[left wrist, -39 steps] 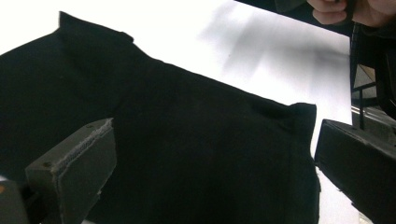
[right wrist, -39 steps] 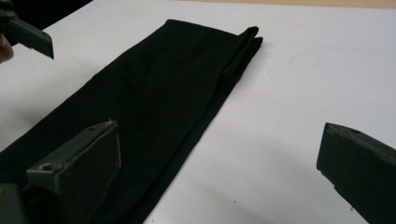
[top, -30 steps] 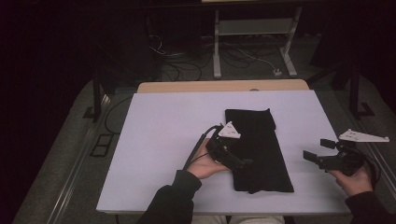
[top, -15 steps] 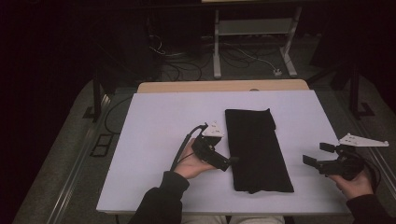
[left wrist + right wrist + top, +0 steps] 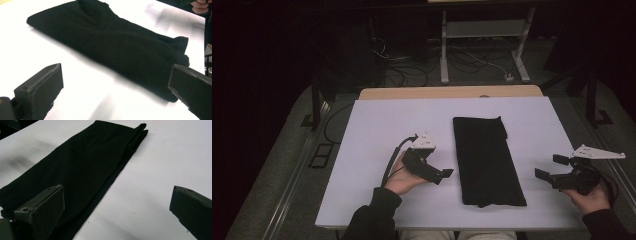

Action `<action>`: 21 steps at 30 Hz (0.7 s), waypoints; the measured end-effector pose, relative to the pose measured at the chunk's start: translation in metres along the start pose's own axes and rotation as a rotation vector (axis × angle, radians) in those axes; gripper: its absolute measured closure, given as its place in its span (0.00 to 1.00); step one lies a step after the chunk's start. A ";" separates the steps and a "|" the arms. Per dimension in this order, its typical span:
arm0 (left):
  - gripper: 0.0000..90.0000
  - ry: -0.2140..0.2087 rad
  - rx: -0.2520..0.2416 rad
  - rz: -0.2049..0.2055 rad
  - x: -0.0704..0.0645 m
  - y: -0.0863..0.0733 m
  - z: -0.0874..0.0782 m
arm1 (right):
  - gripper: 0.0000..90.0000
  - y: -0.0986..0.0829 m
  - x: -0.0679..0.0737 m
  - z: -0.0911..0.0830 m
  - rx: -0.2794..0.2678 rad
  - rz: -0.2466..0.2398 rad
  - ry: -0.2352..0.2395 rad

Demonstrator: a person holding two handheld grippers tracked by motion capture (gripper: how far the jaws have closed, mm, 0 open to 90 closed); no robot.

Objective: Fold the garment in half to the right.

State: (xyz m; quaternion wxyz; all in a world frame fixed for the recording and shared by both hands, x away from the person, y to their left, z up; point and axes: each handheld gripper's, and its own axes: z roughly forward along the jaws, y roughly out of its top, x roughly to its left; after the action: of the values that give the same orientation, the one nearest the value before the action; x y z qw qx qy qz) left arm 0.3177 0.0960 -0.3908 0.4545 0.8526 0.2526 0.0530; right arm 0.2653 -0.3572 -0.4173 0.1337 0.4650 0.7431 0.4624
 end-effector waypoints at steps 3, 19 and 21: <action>0.00 0.008 -0.015 -0.014 0.003 -0.003 -0.005 | 0.00 0.000 0.000 0.000 0.000 -0.005 -0.003; 0.00 0.058 -0.025 -0.051 0.016 -0.026 -0.035 | 0.00 -0.001 0.000 0.000 -0.002 -0.003 -0.007; 0.00 0.063 -0.026 -0.058 0.019 -0.030 -0.039 | 0.00 -0.001 0.000 0.000 -0.004 -0.002 -0.007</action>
State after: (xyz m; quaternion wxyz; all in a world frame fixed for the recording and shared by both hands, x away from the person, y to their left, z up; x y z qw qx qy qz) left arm 0.3100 0.1481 -0.3950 0.4586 0.8369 0.2906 0.0701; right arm 0.2650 -0.3578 -0.4181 0.1379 0.4655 0.7421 0.4621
